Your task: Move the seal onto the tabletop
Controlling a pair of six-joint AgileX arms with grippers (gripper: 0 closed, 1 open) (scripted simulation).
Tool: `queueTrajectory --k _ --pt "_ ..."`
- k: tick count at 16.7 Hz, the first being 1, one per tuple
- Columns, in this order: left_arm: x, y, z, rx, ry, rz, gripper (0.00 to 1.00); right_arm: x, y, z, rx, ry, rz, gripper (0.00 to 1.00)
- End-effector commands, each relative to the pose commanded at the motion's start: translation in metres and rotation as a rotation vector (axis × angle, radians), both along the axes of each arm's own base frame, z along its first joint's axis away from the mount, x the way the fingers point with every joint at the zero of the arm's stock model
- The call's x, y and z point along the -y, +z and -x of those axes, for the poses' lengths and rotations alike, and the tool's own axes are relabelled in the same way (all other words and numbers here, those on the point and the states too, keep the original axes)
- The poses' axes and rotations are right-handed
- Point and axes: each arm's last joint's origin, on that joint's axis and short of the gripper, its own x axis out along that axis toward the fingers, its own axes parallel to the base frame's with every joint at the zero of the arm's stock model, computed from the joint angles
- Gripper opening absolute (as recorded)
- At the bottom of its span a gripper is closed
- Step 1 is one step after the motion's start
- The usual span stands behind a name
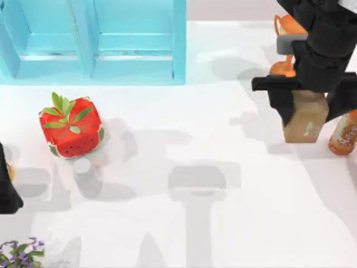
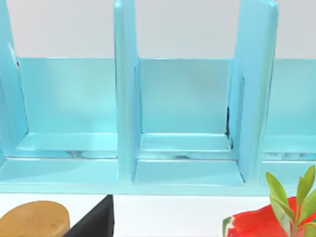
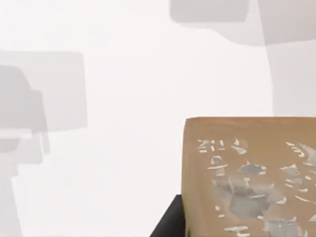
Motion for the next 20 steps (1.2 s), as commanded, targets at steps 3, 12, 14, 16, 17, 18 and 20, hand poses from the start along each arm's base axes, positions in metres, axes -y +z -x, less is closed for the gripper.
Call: queueTrajectory --k 3,12,14,16,17,18,20 --pt "0.000 0.000 0.000 0.000 0.000 0.000 1.00 -0.081 -0.035 -0.003 0.003 -0.006 0.002 0.00" --pt "0.000 0.000 0.000 0.000 0.000 0.000 1.00 -0.139 -0.063 0.007 0.015 -0.010 -0.009 0.00" --pt "0.000 0.000 0.000 0.000 0.000 0.000 1.00 -0.141 -0.073 0.007 0.016 -0.005 -0.009 0.00" --pt "0.000 0.000 0.000 0.000 0.000 0.000 1.00 -0.142 -0.089 0.007 0.021 -0.004 -0.014 0.00" --pt "0.000 0.000 0.000 0.000 0.000 0.000 1.00 -0.142 -0.097 0.007 0.021 -0.005 -0.014 0.00" --pt "0.000 0.000 0.000 0.000 0.000 0.000 1.00 -0.141 -0.103 0.007 0.020 -0.005 -0.012 0.00" --pt "0.000 0.000 0.000 0.000 0.000 0.000 1.00 -0.141 -0.106 0.007 0.020 -0.005 -0.010 0.00"
